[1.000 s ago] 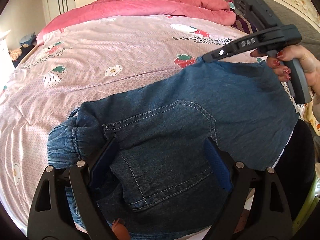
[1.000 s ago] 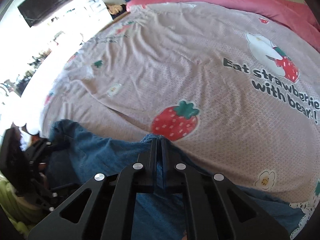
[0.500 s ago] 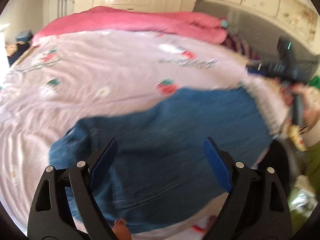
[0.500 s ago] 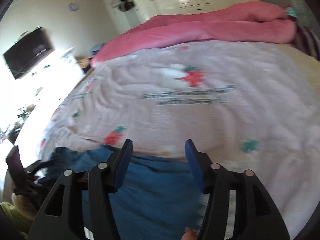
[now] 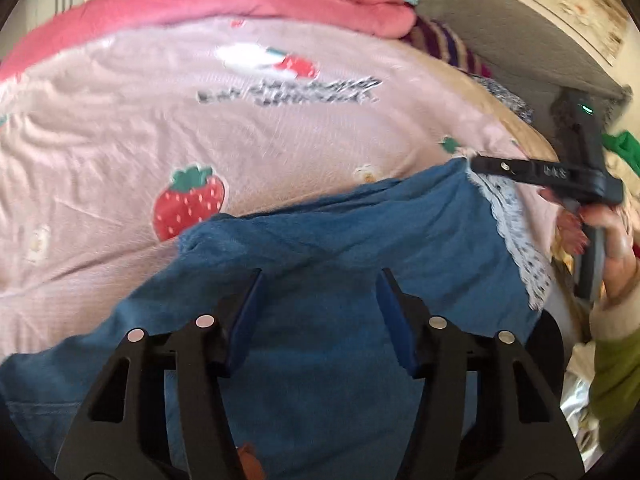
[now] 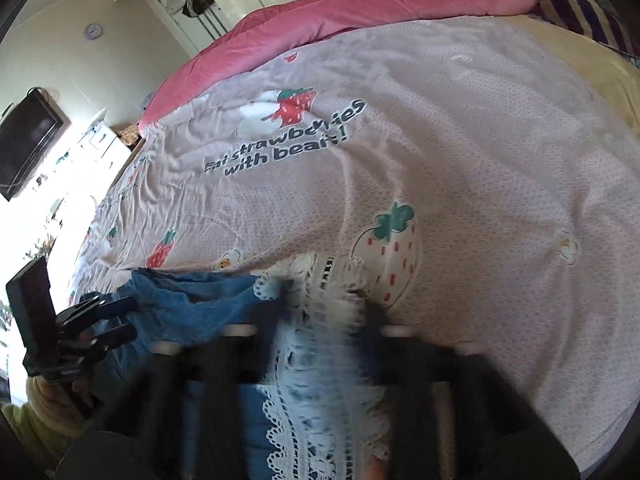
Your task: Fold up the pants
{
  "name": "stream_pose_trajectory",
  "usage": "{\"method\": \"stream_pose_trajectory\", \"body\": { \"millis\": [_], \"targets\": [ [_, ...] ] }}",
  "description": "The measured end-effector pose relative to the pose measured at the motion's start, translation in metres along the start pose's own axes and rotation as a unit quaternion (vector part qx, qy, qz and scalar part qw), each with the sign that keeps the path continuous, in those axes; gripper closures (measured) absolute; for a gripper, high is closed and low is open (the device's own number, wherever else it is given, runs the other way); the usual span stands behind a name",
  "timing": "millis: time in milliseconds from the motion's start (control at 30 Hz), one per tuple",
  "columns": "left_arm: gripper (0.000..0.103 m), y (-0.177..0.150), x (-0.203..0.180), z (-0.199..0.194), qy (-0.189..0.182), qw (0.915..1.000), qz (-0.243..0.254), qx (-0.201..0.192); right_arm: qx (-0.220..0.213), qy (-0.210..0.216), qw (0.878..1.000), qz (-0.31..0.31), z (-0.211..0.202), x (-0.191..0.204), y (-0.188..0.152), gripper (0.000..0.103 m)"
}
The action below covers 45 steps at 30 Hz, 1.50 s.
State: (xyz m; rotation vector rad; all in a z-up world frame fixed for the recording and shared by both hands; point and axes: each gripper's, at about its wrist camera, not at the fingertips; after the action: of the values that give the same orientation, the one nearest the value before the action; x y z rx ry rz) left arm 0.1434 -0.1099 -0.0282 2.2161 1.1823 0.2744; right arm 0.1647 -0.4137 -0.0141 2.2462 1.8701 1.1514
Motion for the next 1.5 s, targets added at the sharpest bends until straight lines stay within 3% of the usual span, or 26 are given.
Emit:
{"method": "stream_pose_trajectory", "body": {
  "millis": [100,333,400,467,600,667,767,967,1167,1233,1300,1400,1433,1500],
  "targets": [
    [0.061,0.001,0.008,0.014,0.042,0.9991,-0.004,0.01,-0.024,-0.002,1.0,-0.003,-0.004,-0.002,0.002,0.098],
    [0.061,0.0,0.017,0.022,0.042,0.9989,-0.016,0.012,-0.029,-0.041,0.998,-0.023,0.019,-0.011,-0.009,0.098],
    [0.061,-0.001,0.019,0.02,0.04,0.999,-0.019,0.009,-0.032,-0.04,0.998,-0.02,0.018,-0.013,-0.009,0.094],
    [0.061,-0.001,0.017,0.02,0.042,0.9989,-0.017,0.007,-0.043,-0.062,0.997,-0.034,0.014,-0.012,-0.011,0.075],
    [0.061,0.0,0.017,0.02,0.043,0.9989,-0.019,0.005,-0.057,-0.058,0.996,-0.039,-0.008,-0.007,-0.017,0.07],
    [0.061,-0.001,0.016,0.019,0.045,0.9988,-0.018,0.003,-0.072,-0.058,0.995,-0.043,-0.022,-0.003,-0.024,0.057],
    [0.061,-0.001,0.013,0.017,0.051,0.9986,-0.015,0.001,-0.077,-0.045,0.995,-0.046,-0.037,0.002,-0.035,0.049],
    [0.054,-0.003,0.01,0.005,0.052,0.9984,-0.017,-0.011,-0.075,-0.045,0.996,-0.036,-0.051,-0.001,-0.054,0.038],
    [0.052,-0.003,0.011,-0.002,0.057,0.998,-0.021,-0.015,-0.136,-0.07,0.988,-0.002,-0.066,-0.011,-0.038,0.032],
    [0.052,-0.004,0.012,-0.002,0.058,0.9979,-0.023,-0.016,-0.149,-0.054,0.987,0.0,-0.073,-0.009,-0.036,0.031],
    [0.051,-0.005,0.012,-0.001,0.056,0.998,-0.023,-0.016,-0.134,-0.004,0.991,-0.019,-0.075,0.002,-0.042,0.031],
    [0.049,-0.005,0.011,0.0,0.057,0.9981,-0.019,-0.015,-0.068,0.044,0.994,-0.07,-0.056,0.025,-0.056,0.031],
    [0.049,-0.006,0.01,0.001,0.056,0.9981,-0.019,-0.015,-0.045,0.052,0.994,-0.079,-0.048,0.03,-0.058,0.033],
    [0.048,-0.006,0.01,0.002,0.057,0.9981,-0.019,-0.014,-0.01,0.019,0.997,-0.078,-0.021,0.034,-0.054,0.033]
  ]
}}
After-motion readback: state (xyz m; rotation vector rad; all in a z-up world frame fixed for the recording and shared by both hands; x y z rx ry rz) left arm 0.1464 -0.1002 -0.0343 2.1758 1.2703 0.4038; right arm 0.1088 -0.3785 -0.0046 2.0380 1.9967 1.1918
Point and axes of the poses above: each gripper's, at about its wrist camera, not at the fingertips, and z roughly the way its jaws point, x to its left, y to its top, and after that the axes turned 14 degrees about z, right-handed
